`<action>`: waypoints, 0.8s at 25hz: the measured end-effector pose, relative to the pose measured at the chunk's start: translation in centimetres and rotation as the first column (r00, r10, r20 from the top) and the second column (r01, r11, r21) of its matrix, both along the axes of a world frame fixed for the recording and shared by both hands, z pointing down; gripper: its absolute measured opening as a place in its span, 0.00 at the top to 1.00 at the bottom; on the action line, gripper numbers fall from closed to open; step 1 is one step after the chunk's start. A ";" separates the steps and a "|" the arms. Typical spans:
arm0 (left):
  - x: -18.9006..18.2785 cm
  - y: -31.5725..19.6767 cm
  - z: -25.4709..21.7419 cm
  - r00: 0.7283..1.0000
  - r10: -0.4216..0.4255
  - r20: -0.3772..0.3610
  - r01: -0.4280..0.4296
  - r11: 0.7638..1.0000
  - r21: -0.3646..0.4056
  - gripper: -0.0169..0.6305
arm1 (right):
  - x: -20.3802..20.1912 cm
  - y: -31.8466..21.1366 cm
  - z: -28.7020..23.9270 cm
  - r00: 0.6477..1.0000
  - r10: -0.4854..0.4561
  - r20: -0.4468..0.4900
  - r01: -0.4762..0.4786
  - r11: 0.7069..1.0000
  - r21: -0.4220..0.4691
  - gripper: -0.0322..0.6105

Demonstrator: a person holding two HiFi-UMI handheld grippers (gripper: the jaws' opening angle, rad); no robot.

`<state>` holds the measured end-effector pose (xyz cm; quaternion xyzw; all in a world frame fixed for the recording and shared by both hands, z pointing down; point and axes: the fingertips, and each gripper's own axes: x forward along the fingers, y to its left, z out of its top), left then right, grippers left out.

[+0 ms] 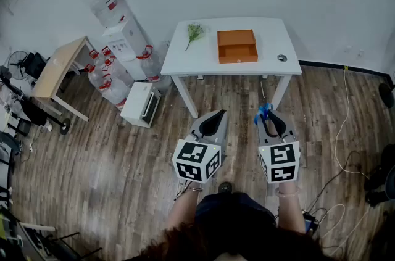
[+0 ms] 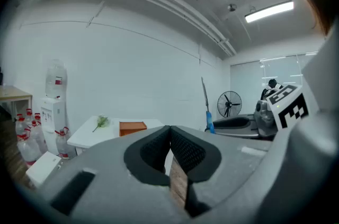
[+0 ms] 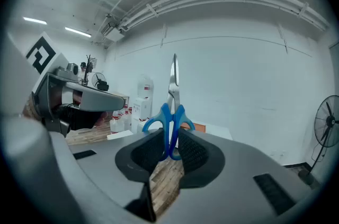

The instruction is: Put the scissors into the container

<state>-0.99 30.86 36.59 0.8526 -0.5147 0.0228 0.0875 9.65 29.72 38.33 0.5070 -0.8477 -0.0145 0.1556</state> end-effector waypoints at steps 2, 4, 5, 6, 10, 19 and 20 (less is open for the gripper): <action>-0.7 -0.6 0.1 1.000 0.005 -0.004 -0.005 1.000 -0.001 0.95 | -0.8 -0.6 -0.1 1.000 0.006 0.012 -0.006 1.000 0.007 0.83; -1.4 -1.2 0.1 1.000 0.012 -0.006 -0.012 1.000 -0.004 0.95 | -1.5 -1.1 -0.4 0.999 0.014 0.040 -0.015 1.000 0.013 0.83; -1.8 -1.4 0.2 1.000 0.017 -0.007 -0.017 1.000 -0.005 0.95 | -1.9 -1.3 -0.5 0.998 0.017 0.056 -0.018 1.000 0.014 0.83; -2.1 -1.6 0.3 1.000 0.021 -0.006 -0.021 1.000 -0.007 0.95 | -2.3 -1.6 -0.5 0.998 0.019 0.067 -0.020 1.000 0.015 0.83; -3.2 -2.7 0.8 0.999 0.040 -0.007 -0.041 0.999 -0.011 0.95 | -3.6 -2.6 0.0 0.999 0.030 0.032 -0.031 0.999 0.025 0.83; -5.3 -5.1 0.6 0.997 0.076 -0.023 -0.076 0.997 -0.005 0.95 | -5.9 -4.5 -0.4 0.998 0.057 0.024 -0.058 0.998 0.032 0.83; -5.4 -5.4 0.6 0.997 0.079 -0.024 -0.079 0.997 -0.004 0.95 | -6.1 -4.8 -0.4 0.998 0.060 0.023 -0.061 0.998 0.030 0.83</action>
